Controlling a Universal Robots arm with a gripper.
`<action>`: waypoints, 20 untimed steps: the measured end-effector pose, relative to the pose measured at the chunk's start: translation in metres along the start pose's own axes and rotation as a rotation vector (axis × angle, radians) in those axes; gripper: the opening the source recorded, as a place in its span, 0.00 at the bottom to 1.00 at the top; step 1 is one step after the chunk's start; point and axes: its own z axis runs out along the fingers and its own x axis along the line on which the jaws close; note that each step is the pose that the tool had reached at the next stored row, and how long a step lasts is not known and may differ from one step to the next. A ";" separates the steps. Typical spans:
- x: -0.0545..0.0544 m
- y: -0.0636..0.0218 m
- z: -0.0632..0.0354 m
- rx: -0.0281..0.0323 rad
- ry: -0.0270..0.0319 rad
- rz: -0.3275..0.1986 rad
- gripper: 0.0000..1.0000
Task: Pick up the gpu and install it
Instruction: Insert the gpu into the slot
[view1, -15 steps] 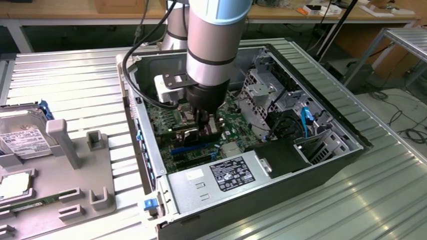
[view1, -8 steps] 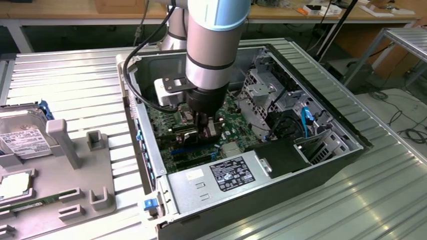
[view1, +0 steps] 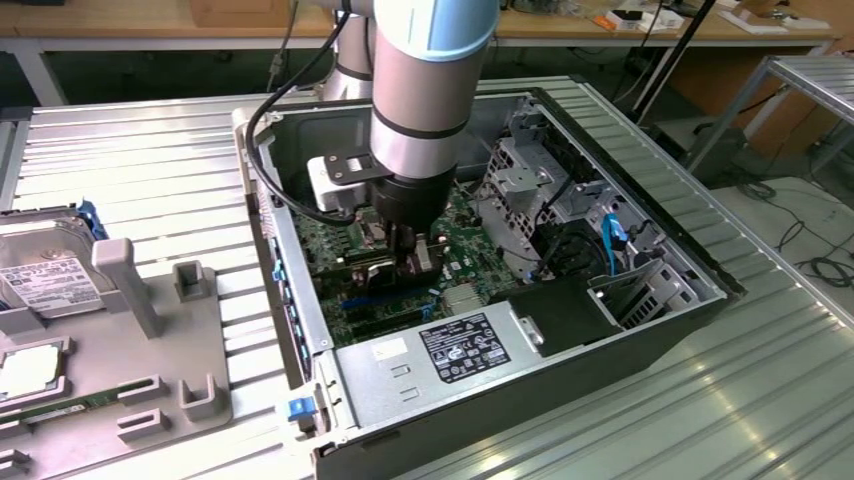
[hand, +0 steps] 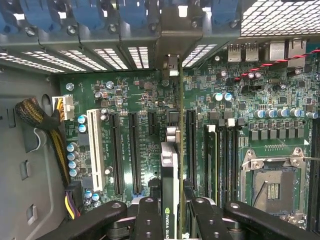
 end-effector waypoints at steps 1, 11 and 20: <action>0.000 0.0002 0.0000 0.0000 0.0000 0.000 0.27; 0.000 0.0015 0.0023 0.0001 0.0002 0.000 0.27; 0.000 0.0015 0.0023 0.0000 0.0002 0.000 0.27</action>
